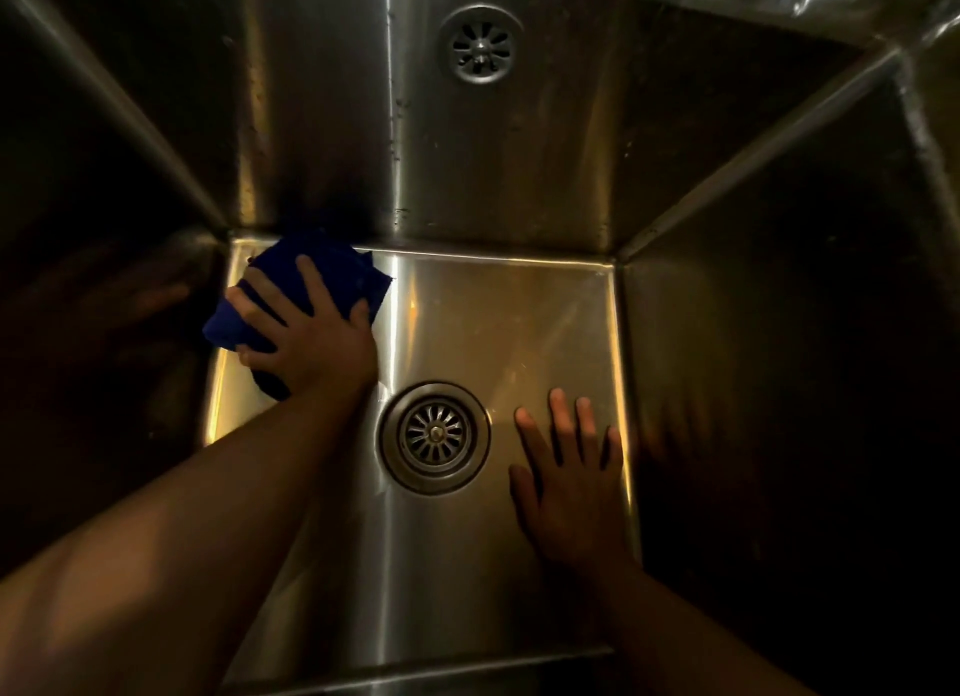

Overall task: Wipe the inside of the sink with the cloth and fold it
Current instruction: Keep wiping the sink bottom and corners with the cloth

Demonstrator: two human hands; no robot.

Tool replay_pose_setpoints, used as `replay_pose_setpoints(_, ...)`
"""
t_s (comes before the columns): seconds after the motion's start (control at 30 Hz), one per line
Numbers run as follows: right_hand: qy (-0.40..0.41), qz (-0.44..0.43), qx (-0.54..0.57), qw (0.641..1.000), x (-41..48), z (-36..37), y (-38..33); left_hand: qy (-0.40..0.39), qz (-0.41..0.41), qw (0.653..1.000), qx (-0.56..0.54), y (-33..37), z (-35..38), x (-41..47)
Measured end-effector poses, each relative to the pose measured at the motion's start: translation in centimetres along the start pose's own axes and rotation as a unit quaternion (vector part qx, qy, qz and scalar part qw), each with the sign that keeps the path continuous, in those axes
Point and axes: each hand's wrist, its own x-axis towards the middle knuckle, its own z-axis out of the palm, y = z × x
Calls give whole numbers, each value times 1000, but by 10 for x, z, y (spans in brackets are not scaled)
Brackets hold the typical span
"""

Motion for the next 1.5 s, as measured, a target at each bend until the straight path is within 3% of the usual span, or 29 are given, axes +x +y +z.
replay_pose_setpoints(0.17,19,-10,3,1000,3,-4,-7,-7,42,999,-16,-2,-7,-7)
replay_pose_setpoints(0.33,91,-132,175,972,83,-43,-96,62,139,988,-37,-44,-27,-22)
replay_pose_setpoints(0.43,27,-210,131,968,148,-62,-171,118,160,972,-125,-79,-29,-36)
replay_pose_setpoints(0.5,-39,-247,56,967,174,-60,-198,109,133,972,-163,-96,-23,-45)
replay_pose_setpoints(0.63,-45,-258,50,964,185,-42,-187,53,184,981,-35,-115,-8,-59)
replay_pose_setpoints(0.73,-10,-209,75,975,181,-37,-138,48,244,967,61,-120,-3,-61)
replay_pose_setpoints(0.93,-37,44,31,998,126,-34,-2,60,251,962,87,-124,1,-60)
replay_pose_setpoints(1.17,-85,62,7,994,22,-39,-1,73,243,963,88,-124,2,-60)
replay_pose_setpoints(1.27,-124,5,-37,992,-25,-49,-7,84,247,962,85,-125,3,-60)
replay_pose_setpoints(1.37,-169,-123,-77,975,-60,-60,-9,79,238,964,82,-125,3,-61)
replay_pose_setpoints(1.5,-218,-350,-92,906,-67,-70,-21,84,238,964,82,-123,1,-62)
